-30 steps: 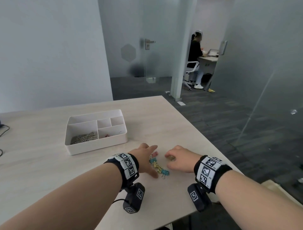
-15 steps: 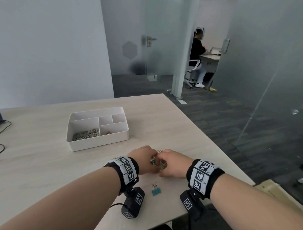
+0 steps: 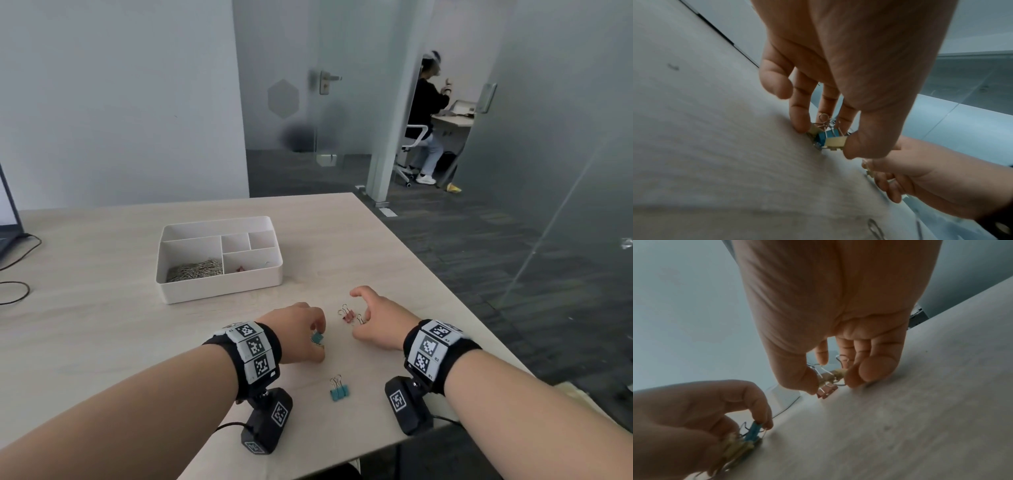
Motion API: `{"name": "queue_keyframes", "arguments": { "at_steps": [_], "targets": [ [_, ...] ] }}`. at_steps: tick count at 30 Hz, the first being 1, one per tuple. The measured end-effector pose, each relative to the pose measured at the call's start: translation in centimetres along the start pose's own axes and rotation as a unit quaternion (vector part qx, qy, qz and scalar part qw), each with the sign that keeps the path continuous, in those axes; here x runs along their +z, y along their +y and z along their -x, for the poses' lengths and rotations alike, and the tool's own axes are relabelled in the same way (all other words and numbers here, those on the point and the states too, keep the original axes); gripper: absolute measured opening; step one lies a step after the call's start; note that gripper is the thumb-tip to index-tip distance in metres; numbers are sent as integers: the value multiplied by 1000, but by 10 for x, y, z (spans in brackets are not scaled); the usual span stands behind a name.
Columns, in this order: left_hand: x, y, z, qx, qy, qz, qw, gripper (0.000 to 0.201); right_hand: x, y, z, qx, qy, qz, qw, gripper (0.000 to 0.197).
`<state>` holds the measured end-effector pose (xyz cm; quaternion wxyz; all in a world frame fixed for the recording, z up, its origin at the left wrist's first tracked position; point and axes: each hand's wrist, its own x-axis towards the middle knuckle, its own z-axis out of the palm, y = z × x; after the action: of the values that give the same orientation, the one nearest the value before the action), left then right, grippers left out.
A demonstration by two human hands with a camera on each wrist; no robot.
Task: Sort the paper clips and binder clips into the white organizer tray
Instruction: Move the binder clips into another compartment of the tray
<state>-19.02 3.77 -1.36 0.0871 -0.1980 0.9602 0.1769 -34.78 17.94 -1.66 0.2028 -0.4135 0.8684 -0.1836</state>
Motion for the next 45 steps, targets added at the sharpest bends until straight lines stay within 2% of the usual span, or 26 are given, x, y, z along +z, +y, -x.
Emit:
{"name": "queue_keyframes", "arguments": {
  "at_steps": [2,4,7,9,11,13,18,23,27,30,34,37,42,45],
  "targets": [
    [0,4,5,12,-34,-28,999,48,2,-4,-4,-15,-21,33,999,77],
    [0,7,10,21,-56,-53,997,56,3,-9,-7,-21,-34,73,997,74],
    [-1,14,16,20,-73,-57,995,73,7,-13,-11,-14,-40,126,991,52],
    [1,23,21,5,-86,-65,994,89,9,-15,-10,-11,-37,137,990,35],
    [7,33,24,-1,-85,-90,992,96,11,-16,-9,-13,-31,133,991,25],
    [15,39,24,6,-69,-110,992,87,12,-17,-8,-14,-23,126,992,21],
    [18,35,18,14,-59,-86,994,40,15,-16,-6,-34,-22,109,993,20],
    [10,4,8,14,-24,-34,999,17,18,-21,-11,-53,-17,67,996,20],
    [0,-28,4,-16,13,20,1000,12,24,-32,-25,-68,4,41,997,16],
    [-11,-51,4,-47,37,136,989,8,28,-43,-39,-71,24,4,997,17],
    [-36,-81,2,-81,107,291,947,10,30,-61,-60,-85,61,-65,992,16],
    [-57,-100,-5,-72,157,367,914,13,28,-80,-77,-105,101,-111,983,15],
    [-85,-121,-26,-86,230,411,878,13,20,-116,-105,-117,139,-190,965,9],
    [-90,-125,-37,-106,251,336,901,19,20,-133,-122,-130,138,-196,962,13]
  ]
}}
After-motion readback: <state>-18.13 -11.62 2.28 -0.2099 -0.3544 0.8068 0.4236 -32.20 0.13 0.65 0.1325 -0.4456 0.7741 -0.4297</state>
